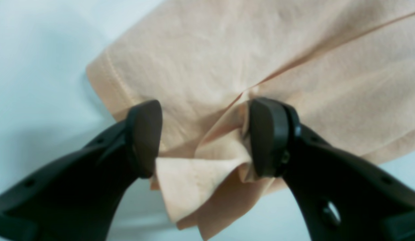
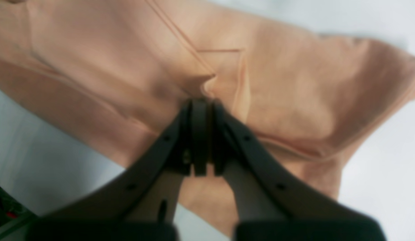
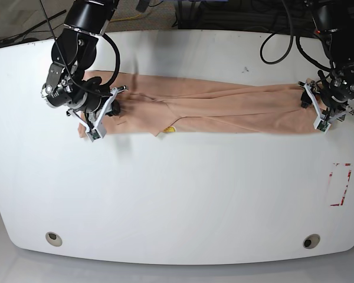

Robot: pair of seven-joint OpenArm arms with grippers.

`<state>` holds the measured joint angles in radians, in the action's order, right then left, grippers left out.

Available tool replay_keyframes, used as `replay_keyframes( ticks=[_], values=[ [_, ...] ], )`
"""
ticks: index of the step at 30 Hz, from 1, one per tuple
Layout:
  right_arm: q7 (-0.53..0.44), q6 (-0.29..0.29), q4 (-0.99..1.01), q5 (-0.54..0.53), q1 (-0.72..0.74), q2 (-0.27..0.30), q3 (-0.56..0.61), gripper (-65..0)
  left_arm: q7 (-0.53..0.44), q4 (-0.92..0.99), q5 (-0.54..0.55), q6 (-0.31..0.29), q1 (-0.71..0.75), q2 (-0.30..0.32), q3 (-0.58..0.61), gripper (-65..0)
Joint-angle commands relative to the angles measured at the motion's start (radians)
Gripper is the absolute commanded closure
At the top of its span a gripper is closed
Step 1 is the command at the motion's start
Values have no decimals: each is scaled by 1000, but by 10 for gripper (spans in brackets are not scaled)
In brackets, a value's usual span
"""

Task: Fold the T-shirt properly
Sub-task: 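Grasp the shirt corner with the right gripper and tuck it in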

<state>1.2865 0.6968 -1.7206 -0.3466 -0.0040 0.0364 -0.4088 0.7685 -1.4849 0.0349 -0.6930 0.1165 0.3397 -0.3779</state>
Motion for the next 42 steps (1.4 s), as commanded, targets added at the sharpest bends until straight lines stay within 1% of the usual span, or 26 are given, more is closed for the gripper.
replay_keyframes(
  ticks=[1,3,6,7,11,12,13,14,15,17,19,21,22,24,26,27,29,31,33,36,39,42],
  values=[
    [-14,1,-19,-9,-11,29,-17,0,30,-1,-26,-5,2,14,0,-382],
    [-21,1,-19,-1,-21,30,-20,0,30,-1,-26,-5,2,15,0,-382],
    [-35,1,-17,2,-44,58,-22,0,30,-1,-26,-5,2,15,0,-382],
    [-35,1,-19,2,-50,63,-22,-16,30,-1,-26,-5,2,15,0,-382],
    [-28,1,-66,-10,-66,72,-26,-212,30,-1,-26,-5,2,14,0,-382],
    [-26,1,-108,-10,-70,67,-40,-274,30,-1,-26,-5,2,14,0,-382],
    [-23,1,-135,-10,-78,64,-48,-308,30,-1,-26,-5,2,14,0,-382],
    [-9,1,-177,-10,-84,56,-57,-358,30,-3,-26,-5,2,12,0,-382],
    [9,1,-209,-13,-87,36,-57,-393,32,-6,-26,-5,2,11,-2,-382],
    [38,1,-252,-35,-87,10,-57,-425,32,-7,-26,-5,2,11,-3,-382],
    [60,1,-267,-84,-87,0,-55,-420,32,-6,-25,-5,2,9,-5,-382],
    [60,1,-258,-142,-87,-10,-51,-409,32,-9,-22,-5,1,8,-5,-382],
    [60,1,-243,-162,-89,-23,-39,-407,32,-9,-19,-5,1,6,-5,-382],
    [60,1,-206,-176,-90,-36,-5,-406,30,-9,15,-5,1,-4,-16,-385],
    [54,1,-164,-174,-90,-39,32,-406,32,-10,76,-5,1,-6,-69,-390],
    [45,1,-143,-174,-92,-39,46,-406,32,-10,105,-5,-1,-6,-88,-404],
    [-18,1,-65,-174,-95,-33,83,-406,33,-10,185,-5,-1,-6,-132,-462],
    [-64,1,-6,-174,-96,-30,95,-406,45,-20,231,-5,-1,-3,-154,-490],
    [-106,1,72,-174,-93,4,100,-406,87,-44,288,-5,-1,2,-186,-503],
    [-135,1,133,-177,-90,27,101,-406,151,-86,346,-5,-15,-1,-235,-504],
    [-147,1,138,-176,-92,41,101,-406,228,-75,395,-5,-50,0,-306,-504],
    [-147,1,138,-182,-93,47,101,-406,273,-32,400,-5,-87,-3,-367,-504]
  ],
)
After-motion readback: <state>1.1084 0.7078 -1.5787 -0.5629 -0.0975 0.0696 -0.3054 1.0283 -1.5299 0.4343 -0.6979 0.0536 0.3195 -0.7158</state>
